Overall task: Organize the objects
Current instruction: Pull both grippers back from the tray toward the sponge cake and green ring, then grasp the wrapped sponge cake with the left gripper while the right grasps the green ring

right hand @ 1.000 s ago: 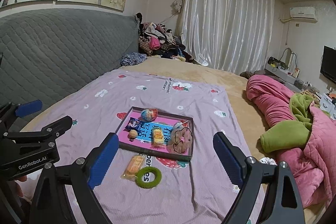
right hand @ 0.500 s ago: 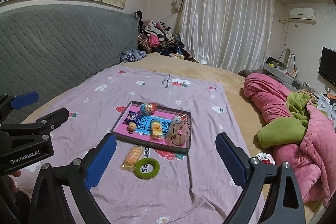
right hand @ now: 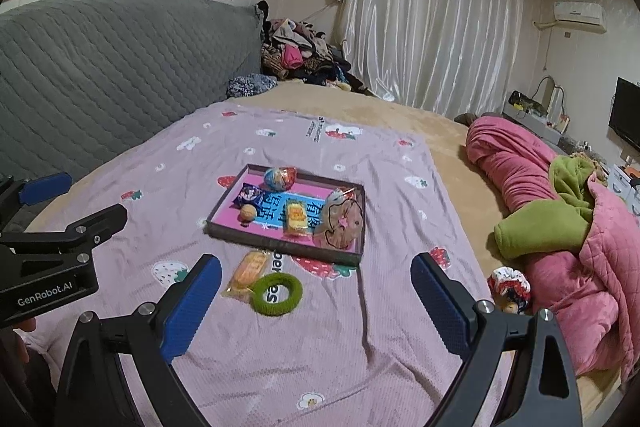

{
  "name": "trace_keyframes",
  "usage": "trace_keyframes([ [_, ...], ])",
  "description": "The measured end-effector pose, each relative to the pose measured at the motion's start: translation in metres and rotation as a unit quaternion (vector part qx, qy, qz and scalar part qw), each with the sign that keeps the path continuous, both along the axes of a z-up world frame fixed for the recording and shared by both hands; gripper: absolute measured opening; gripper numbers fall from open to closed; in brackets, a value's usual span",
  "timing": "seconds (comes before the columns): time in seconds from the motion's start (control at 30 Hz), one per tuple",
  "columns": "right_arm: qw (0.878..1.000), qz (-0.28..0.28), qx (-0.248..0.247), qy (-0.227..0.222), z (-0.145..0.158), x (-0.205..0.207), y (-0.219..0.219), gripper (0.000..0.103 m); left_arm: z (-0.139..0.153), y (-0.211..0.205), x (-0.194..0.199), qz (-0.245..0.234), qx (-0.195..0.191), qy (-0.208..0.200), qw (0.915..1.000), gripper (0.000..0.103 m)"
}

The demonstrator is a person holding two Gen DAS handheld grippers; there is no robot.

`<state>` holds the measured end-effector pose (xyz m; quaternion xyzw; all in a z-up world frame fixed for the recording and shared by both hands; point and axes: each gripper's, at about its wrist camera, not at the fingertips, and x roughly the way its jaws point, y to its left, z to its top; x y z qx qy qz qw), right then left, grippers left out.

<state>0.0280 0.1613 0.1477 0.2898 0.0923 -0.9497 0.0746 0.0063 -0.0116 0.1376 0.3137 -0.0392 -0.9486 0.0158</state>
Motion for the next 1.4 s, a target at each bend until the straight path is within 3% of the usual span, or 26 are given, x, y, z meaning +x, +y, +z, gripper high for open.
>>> trace_keyframes([
  [0.8, 0.997, -0.008, 0.004, -0.075, -0.074, -0.049, 0.008, 0.096, -0.094, 0.018, -0.067, -0.020, 0.004, -0.087, 0.9960, 0.083],
  [1.4, 0.990, -0.019, 0.010, -0.141, -0.140, -0.109, 0.012, 0.096, -0.140, 0.034, -0.138, -0.041, 0.024, -0.136, 0.9895, 0.083],
])
